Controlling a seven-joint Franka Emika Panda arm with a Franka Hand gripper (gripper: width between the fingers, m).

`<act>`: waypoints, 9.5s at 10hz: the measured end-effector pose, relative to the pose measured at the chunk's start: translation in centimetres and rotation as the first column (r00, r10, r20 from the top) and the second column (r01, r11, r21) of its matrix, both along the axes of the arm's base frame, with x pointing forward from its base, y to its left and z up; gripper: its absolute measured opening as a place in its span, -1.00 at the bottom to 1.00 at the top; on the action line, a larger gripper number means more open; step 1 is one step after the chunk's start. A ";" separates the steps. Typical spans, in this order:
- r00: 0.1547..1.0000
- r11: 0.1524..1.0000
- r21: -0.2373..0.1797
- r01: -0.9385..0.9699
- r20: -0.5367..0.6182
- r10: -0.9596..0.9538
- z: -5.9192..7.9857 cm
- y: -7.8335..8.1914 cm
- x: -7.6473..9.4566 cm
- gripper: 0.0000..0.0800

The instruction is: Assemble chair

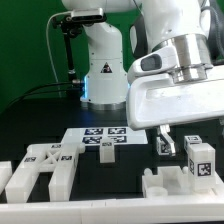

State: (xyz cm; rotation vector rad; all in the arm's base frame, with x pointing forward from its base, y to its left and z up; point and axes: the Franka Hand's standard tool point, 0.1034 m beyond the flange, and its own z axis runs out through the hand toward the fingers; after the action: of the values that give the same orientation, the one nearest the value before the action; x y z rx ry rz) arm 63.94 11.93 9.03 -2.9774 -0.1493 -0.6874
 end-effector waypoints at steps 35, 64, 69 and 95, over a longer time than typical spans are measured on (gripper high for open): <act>0.944 0.991 -0.051 -0.120 -0.315 0.098 -0.9 -0.2 1.2 0.62; 0.929 0.982 -0.003 0.190 -0.324 -0.181 -0.9 -0.2 1.3 -0.29; 0.512 0.551 0.039 0.833 -0.429 -0.744 -1.0 -0.6 1.1 -0.29; 0.526 0.597 0.015 0.802 -0.492 -0.694 -1.3 0.0 1.0 -0.23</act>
Offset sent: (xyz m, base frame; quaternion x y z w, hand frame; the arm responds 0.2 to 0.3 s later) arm 0.0120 0.0039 -0.0044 0.0114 -0.1931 0.0334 0.9806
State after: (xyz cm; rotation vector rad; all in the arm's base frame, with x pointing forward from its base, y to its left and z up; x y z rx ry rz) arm 64.92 11.88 7.77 -2.7368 1.2492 0.0001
